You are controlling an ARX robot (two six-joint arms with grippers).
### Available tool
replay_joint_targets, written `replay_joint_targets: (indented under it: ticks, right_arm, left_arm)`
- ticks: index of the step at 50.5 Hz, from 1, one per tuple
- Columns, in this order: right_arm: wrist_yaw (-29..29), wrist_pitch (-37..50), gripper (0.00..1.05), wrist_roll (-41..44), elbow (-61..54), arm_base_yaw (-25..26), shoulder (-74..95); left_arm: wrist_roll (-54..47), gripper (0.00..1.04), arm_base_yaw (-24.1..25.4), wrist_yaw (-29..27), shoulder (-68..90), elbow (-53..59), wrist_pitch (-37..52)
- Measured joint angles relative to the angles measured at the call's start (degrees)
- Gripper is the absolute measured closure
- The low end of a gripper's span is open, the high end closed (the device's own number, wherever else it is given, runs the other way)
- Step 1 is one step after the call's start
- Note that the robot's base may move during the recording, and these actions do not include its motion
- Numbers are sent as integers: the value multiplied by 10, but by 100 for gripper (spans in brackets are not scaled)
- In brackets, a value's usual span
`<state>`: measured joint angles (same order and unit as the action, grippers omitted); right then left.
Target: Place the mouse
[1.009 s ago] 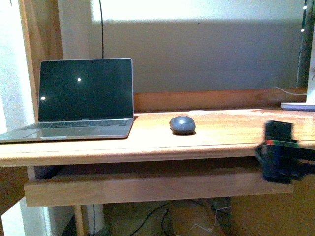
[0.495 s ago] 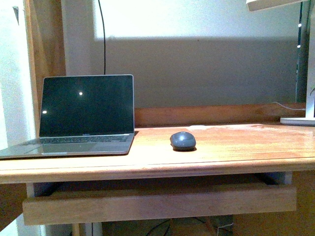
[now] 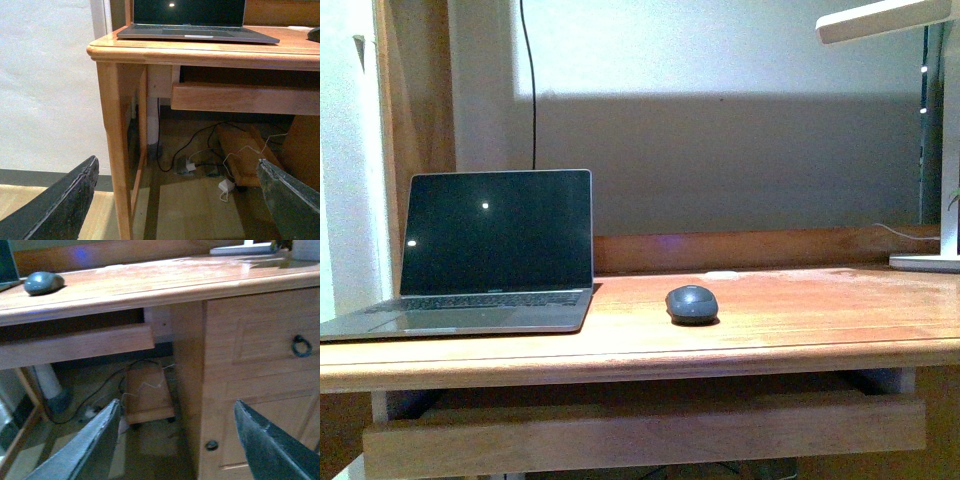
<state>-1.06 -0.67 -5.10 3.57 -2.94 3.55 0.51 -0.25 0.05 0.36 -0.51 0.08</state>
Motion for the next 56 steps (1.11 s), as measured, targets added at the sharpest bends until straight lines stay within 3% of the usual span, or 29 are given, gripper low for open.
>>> replay_joint_targets:
  ticks: [4,22,35,38,50,54,56]
  right_arm:
    - [5,2,49,23,-7,24,-6]
    - [11,5,102,46,-26,28,-31]
    - [10,5,102,48,-26,28,-32]
    - [11,5,95,49,-26,28,-32]
    - [11,5,43,49,-26,28,-32]
    - [10,5,33,49,-26,28,-32]
    - [11,5,23,49,-26,28,-32]
  left_arm:
    - [0,8,0,-1,0,0,0]
    - [0,8,0,-1,0,0,0]
    - [0,8,0,0,0,0,0]
    - [0,8,0,-1,0,0,0]
    - [0,8,0,0,0,0,0]
    - [0,8,0,0,0,0,0]
    - [0,8,0,0,0,0,0]
